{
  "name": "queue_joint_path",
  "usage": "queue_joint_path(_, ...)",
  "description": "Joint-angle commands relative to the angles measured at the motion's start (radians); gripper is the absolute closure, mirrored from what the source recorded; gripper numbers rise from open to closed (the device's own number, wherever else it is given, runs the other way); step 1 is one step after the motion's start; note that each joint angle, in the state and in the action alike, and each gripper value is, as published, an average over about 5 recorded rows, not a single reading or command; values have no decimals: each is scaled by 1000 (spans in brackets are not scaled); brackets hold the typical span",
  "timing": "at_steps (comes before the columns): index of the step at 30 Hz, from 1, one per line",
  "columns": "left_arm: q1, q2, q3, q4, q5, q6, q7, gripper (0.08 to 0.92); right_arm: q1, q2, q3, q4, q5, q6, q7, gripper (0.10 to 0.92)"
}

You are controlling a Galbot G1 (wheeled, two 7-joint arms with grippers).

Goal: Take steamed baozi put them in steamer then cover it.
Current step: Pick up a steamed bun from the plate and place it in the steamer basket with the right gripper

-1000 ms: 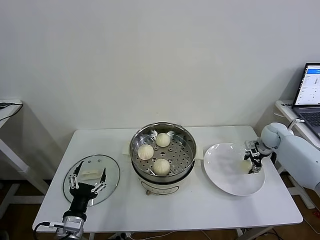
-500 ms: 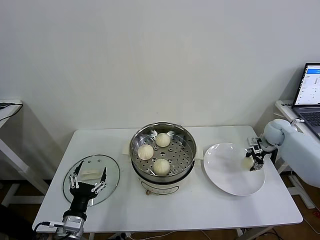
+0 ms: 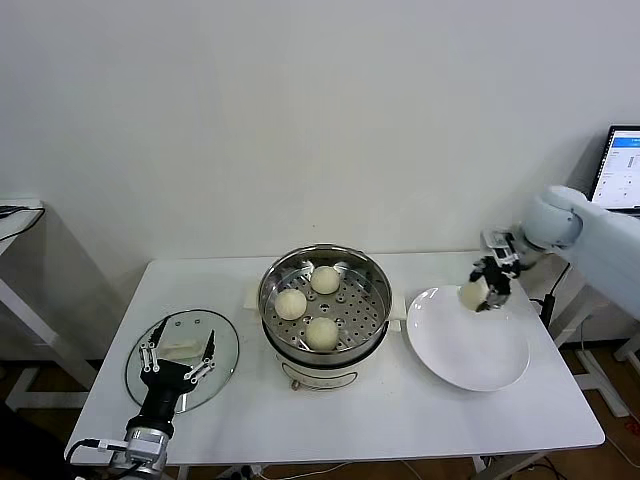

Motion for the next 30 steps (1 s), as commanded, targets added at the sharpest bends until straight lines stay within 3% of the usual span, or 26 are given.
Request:
queue_joint_path(1, -1, 8, 0, 0, -8, -5, 6, 177, 440, 112, -395, 229, 355, -157, 38, 341)
queue_joint_path(7, -1, 9, -2, 1, -12, -8, 10, 177, 415, 279, -378, 193, 413, -190, 57, 330)
queue_joint_path(18, -6, 13, -28, 12, -29, -5, 15, 177, 197, 541, -267, -83, 336, -186, 58, 330)
queue_joint_path(30, -13, 14, -34, 24, -34, -6, 16, 177, 31, 609, -216, -229, 213, -166, 40, 330)
